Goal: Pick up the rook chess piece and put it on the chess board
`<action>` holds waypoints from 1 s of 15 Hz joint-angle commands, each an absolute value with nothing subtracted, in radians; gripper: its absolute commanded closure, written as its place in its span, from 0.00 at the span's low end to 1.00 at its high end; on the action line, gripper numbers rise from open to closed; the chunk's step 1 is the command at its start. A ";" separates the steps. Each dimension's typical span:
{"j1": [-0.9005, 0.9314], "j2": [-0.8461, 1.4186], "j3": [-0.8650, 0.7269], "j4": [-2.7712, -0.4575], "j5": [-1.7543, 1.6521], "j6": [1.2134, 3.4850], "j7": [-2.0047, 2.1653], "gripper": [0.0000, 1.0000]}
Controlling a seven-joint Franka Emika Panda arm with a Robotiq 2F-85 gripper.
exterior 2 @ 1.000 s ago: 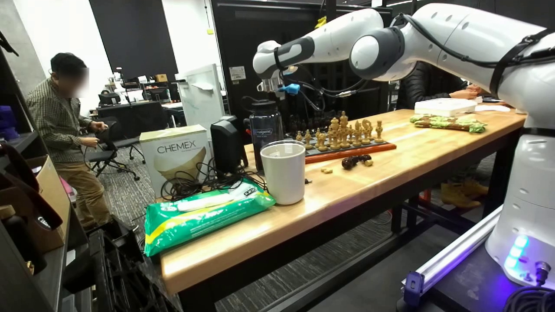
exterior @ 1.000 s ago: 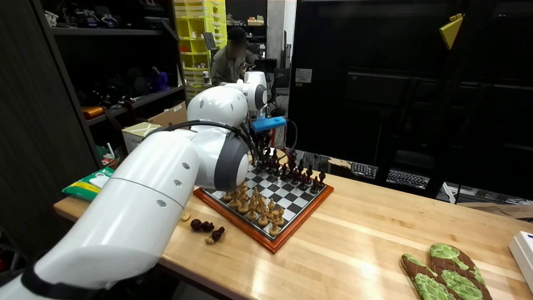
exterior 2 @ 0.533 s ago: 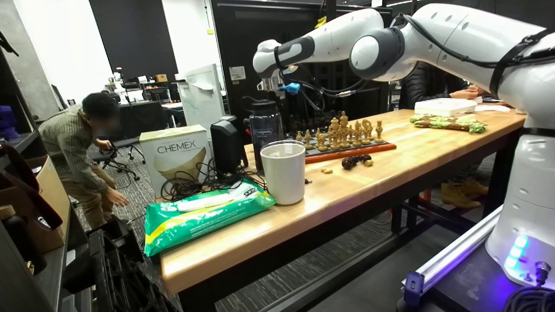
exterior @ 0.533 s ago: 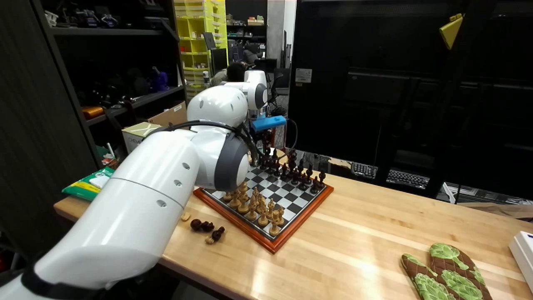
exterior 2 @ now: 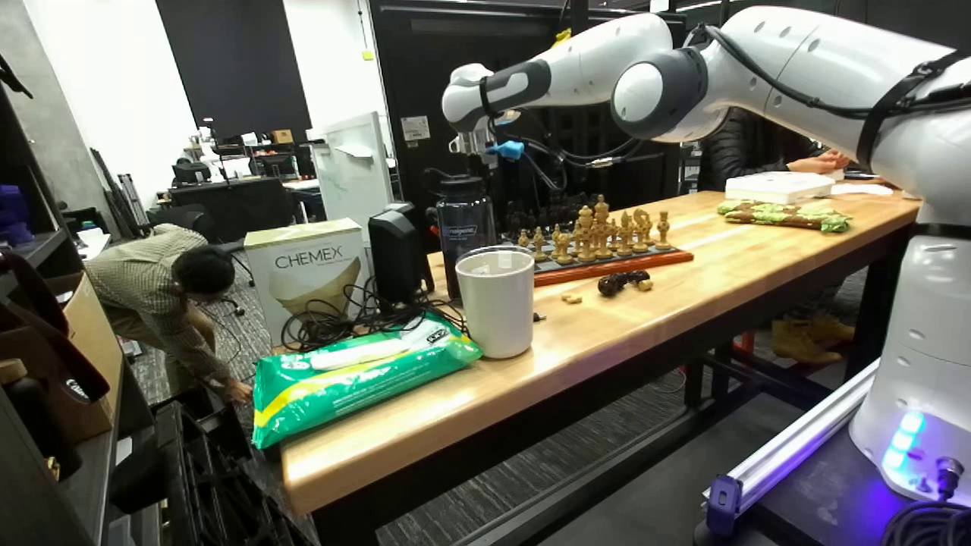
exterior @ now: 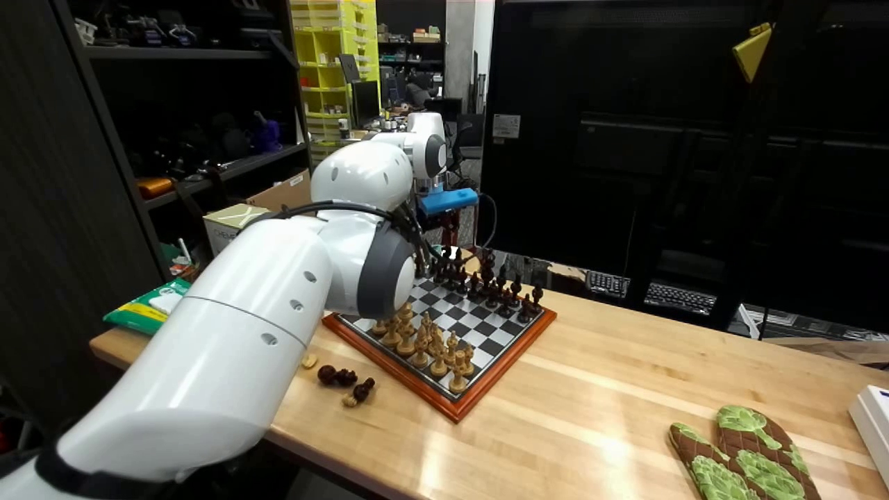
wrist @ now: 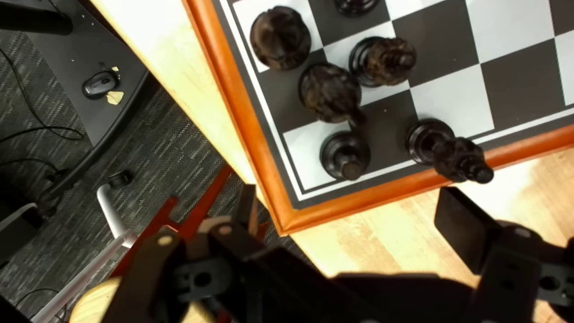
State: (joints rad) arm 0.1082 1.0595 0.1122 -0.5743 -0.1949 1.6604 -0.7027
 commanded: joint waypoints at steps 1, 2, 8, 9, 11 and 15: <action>0.116 1.055 0.110 -0.547 -0.198 1.640 -0.705 0.00; 0.116 1.053 0.111 -0.545 -0.197 1.640 -0.702 0.00; 0.134 1.030 0.111 -0.535 -0.192 1.628 -0.630 0.00; 0.142 1.024 0.110 -0.531 -0.194 1.624 -0.611 0.00; 0.154 1.010 0.110 -0.526 -0.195 1.614 -0.580 0.00; 0.183 0.977 0.104 -0.512 -0.199 1.578 -0.480 0.00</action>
State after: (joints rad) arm 0.1605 1.0229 0.1125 -0.5059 -0.1950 1.6242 -0.5505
